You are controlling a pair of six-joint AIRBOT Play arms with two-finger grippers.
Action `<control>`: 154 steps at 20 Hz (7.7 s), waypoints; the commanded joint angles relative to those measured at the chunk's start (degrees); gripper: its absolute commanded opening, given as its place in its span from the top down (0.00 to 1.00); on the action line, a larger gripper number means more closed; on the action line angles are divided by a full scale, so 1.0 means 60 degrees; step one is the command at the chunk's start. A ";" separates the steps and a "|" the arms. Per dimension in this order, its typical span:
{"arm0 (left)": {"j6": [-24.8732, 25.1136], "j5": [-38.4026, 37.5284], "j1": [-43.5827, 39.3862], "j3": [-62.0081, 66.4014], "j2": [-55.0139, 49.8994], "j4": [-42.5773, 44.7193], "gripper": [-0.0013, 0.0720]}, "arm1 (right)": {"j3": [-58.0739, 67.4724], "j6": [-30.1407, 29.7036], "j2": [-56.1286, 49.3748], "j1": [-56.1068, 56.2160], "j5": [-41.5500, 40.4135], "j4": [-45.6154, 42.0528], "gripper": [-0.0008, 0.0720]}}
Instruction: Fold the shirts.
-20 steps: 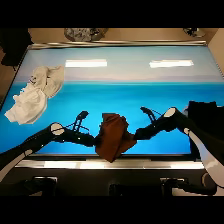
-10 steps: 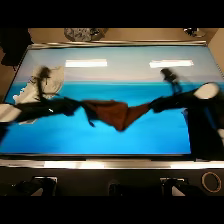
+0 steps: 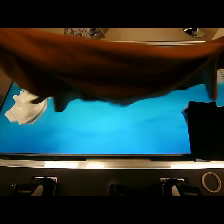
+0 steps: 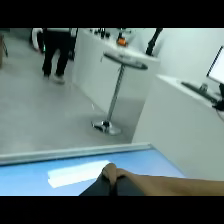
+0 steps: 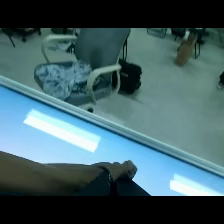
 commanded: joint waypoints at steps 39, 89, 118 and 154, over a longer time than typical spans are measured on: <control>-0.0827 -0.3417 0.0131 -0.8072 -0.5526 0.1217 0.00 | -0.5428 -0.1045 -0.7038 -0.1526 0.3442 0.1075 0.06; -0.0364 -0.0852 -0.4036 -0.7930 -0.5446 -0.1078 0.94 | -0.2586 -0.0138 -0.8604 -0.0182 0.2667 0.0069 0.93; -0.0831 -0.2761 -0.3005 -0.6481 -0.4313 0.3512 0.16 | -0.4852 -0.0517 -0.6196 -0.1115 0.5045 -0.0492 0.15; 0.0204 0.0193 -0.4779 -0.7639 -0.5657 0.0255 0.94 | -0.9766 -0.1064 -0.5074 0.0790 0.1832 0.2991 0.93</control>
